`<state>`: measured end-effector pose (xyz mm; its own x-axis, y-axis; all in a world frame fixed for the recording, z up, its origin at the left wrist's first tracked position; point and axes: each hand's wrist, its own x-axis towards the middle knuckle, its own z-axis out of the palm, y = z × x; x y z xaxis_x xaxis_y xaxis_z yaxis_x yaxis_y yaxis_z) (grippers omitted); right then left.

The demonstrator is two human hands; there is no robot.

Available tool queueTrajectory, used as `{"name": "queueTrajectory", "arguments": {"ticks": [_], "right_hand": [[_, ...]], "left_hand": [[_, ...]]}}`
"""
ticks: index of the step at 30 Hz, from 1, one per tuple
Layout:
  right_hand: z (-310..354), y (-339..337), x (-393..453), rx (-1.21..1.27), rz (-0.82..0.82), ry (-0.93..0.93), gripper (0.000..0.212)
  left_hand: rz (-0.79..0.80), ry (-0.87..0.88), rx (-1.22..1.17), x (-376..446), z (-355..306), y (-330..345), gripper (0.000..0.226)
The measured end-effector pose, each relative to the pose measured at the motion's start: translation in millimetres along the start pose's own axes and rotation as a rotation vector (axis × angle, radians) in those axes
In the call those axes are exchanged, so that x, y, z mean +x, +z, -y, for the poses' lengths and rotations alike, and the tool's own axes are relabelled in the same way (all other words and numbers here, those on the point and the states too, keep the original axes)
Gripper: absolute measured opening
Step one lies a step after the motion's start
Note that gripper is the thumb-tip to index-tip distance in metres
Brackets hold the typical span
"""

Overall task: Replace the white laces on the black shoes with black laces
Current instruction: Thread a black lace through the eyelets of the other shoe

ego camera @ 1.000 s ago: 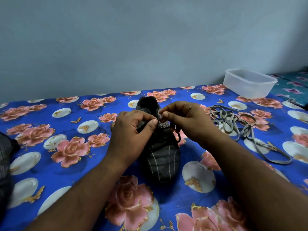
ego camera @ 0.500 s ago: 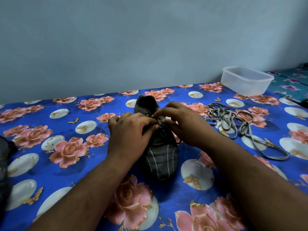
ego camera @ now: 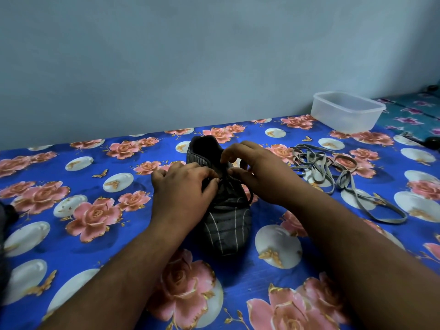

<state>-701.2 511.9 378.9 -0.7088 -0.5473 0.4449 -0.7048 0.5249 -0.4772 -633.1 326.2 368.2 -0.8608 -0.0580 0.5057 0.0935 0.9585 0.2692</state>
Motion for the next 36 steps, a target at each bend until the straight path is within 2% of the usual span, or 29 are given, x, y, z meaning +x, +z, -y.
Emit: {"name": "queueTrajectory", "arguments": {"ticks": [4, 7, 9, 13, 23, 28, 32, 36], "right_hand": [[-1.7, 1.1, 0.1, 0.103, 0.014, -0.001, 0.026], [-3.2, 0.2, 0.4, 0.227, 0.011, 0.062, 0.030], [-5.1, -1.5, 1.2, 0.273, 0.007, 0.109, 0.025], [-10.3, -4.9, 1.9, 0.240, 0.041, 0.145, 0.011], [-14.4, 0.6, 2.2, 0.258, 0.056, 0.084, 0.012], [-11.8, -2.5, 1.7, 0.299, 0.063, 0.121, 0.010], [-9.4, -0.7, 1.0, 0.262, 0.053, 0.136, 0.004], [-10.0, -2.3, 0.0, 0.246, 0.082, 0.156, 0.004]], "left_hand": [[0.040, 0.040, 0.023, 1.5, 2.2, -0.6, 0.025], [0.049, 0.084, 0.034, 2.7, 3.7, -0.2, 0.027], [0.050, 0.113, -0.005, 3.9, 6.0, 0.2, 0.033], [0.066, 0.144, -0.034, 6.1, 8.4, 0.3, 0.035], [0.154, 0.135, 0.081, 6.9, 6.1, 1.8, 0.023], [0.093, 0.065, -0.099, 5.3, 8.5, 10.2, 0.031], [0.033, 0.033, -0.202, 3.6, 7.4, 12.0, 0.012], [0.009, 0.021, -0.307, 2.6, 15.3, 11.3, 0.026]]}}
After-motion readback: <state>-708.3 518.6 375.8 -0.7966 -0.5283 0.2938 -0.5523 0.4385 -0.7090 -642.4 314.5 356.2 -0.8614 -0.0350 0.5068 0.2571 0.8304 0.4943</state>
